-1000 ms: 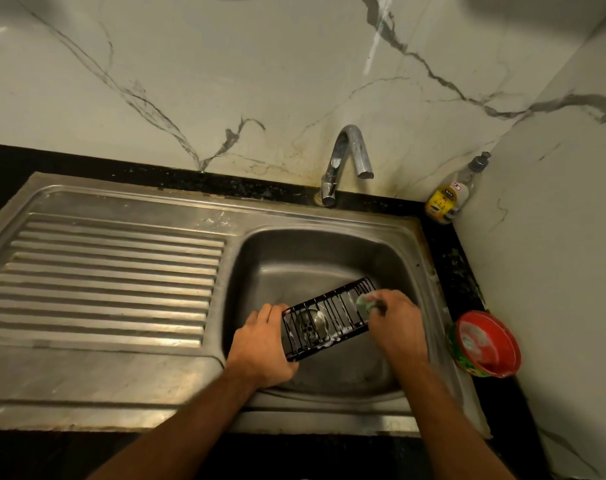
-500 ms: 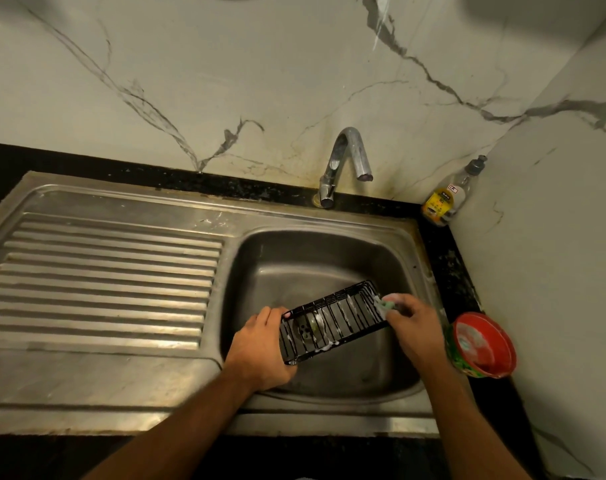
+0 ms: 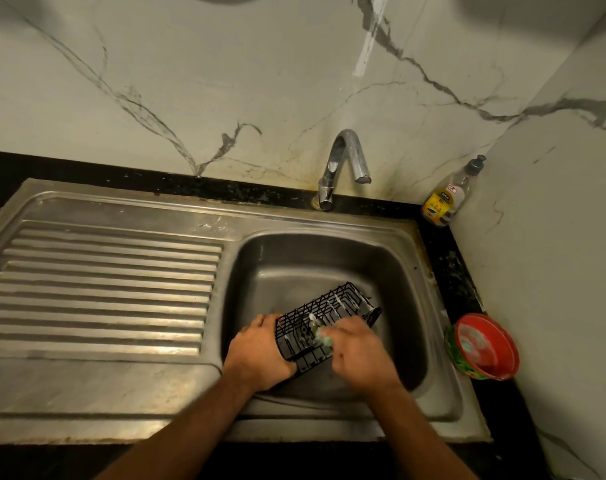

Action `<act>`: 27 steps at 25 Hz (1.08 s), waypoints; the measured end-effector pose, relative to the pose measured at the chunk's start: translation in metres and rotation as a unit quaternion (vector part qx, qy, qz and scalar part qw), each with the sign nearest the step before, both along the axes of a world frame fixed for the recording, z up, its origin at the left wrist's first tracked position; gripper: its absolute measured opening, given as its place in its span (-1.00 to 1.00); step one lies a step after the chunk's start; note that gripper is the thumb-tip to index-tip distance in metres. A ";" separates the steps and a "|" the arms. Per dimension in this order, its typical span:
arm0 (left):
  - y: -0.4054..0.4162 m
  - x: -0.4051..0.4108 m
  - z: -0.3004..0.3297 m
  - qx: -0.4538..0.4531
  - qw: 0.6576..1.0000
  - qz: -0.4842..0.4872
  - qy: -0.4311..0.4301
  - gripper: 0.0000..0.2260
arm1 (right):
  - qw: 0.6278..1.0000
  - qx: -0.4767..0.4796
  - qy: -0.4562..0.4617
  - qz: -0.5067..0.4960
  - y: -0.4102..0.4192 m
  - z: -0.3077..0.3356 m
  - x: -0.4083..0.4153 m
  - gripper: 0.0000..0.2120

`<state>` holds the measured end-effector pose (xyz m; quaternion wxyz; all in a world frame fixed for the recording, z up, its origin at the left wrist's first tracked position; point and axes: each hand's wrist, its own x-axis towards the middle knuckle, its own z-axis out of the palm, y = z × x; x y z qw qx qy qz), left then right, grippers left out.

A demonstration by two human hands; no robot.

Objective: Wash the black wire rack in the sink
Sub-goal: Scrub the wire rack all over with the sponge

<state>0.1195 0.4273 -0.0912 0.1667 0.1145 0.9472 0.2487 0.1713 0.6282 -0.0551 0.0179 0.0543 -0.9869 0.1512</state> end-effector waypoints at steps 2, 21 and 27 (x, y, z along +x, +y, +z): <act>0.000 -0.002 0.000 -0.002 1.000 0.003 -0.011 -0.15 | 0.993 0.003 0.015 -0.119 0.031 0.009 -0.010 -0.68; 0.001 -0.011 0.000 0.025 0.996 0.033 -0.082 -0.10 | 0.993 -0.012 -0.109 -0.047 0.018 -0.001 -0.030 -0.76; 0.000 -0.008 -0.009 0.080 0.984 -0.061 -0.147 0.11 | 0.991 0.056 -0.095 -0.072 0.051 -0.017 -0.017 -0.68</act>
